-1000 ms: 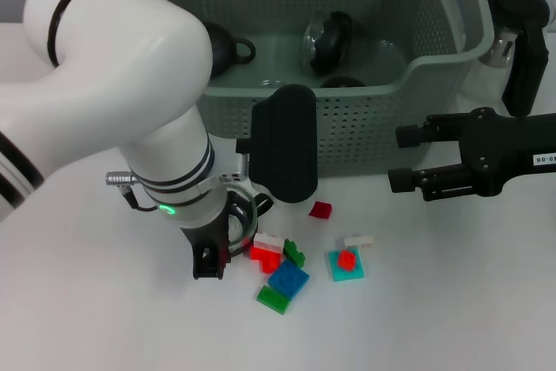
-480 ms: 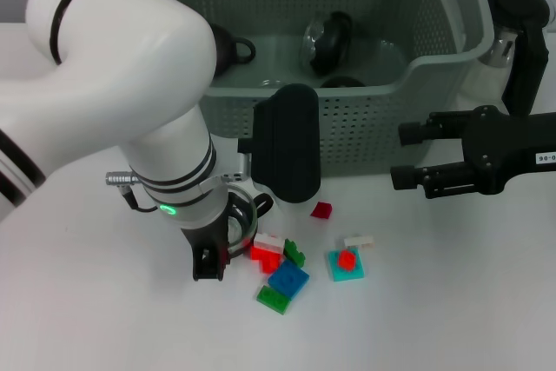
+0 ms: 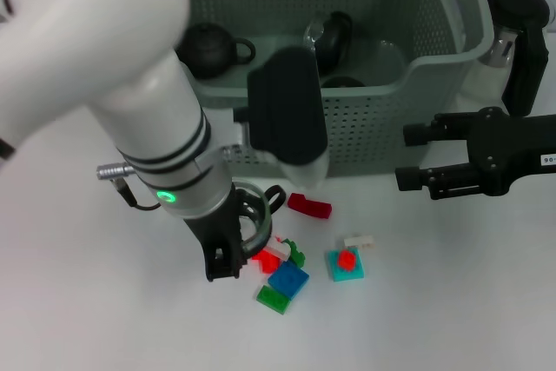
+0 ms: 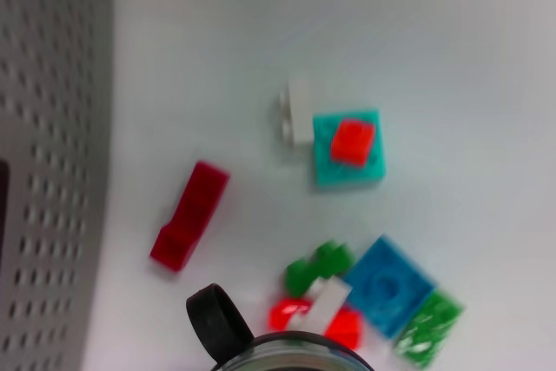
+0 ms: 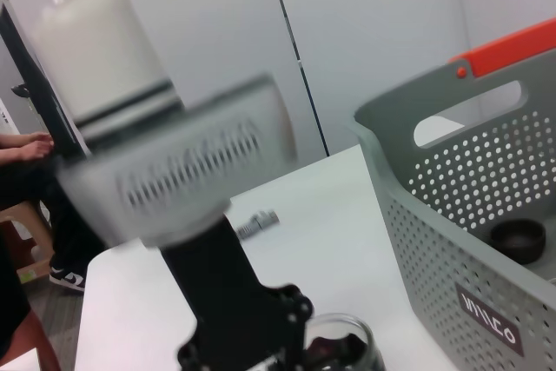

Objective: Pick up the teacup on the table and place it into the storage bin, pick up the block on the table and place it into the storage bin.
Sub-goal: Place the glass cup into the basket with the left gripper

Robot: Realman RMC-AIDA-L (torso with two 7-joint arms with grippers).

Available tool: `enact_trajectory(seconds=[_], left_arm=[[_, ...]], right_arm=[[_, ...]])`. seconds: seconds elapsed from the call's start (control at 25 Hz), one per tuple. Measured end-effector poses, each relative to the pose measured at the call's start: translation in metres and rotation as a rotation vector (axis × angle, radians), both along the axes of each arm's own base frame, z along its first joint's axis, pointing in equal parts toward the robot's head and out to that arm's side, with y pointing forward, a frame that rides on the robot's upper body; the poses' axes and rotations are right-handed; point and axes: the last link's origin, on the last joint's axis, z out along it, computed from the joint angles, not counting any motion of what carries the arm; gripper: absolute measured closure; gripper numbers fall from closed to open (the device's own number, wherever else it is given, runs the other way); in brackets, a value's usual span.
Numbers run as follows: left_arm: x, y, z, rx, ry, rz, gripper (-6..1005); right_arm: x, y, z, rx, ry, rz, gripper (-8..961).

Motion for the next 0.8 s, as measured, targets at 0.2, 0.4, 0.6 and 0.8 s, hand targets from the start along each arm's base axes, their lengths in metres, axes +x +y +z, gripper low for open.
enact_trajectory(seconds=[0.2,0.4,0.6,0.8], left_arm=[[0.016,-0.007,0.021,-0.021,-0.112,0.068,952],[0.032,-0.008,0.041,-0.038,-0.221,0.120,953],[0.070,0.001,0.077,-0.061,-0.467,0.161,953],[0.096,0.019,0.098,-0.052,-0.610,0.131,952]], right_arm=[[0.001,-0.001,0.001,0.000,-0.001,-0.002,117],[0.002,-0.001,0.002,-0.003,-0.001,-0.001,117],[0.003,-0.002,0.002,-0.007,-0.007,-0.005,117],[0.004,-0.002,0.006,-0.010,-0.012,0.000,117]])
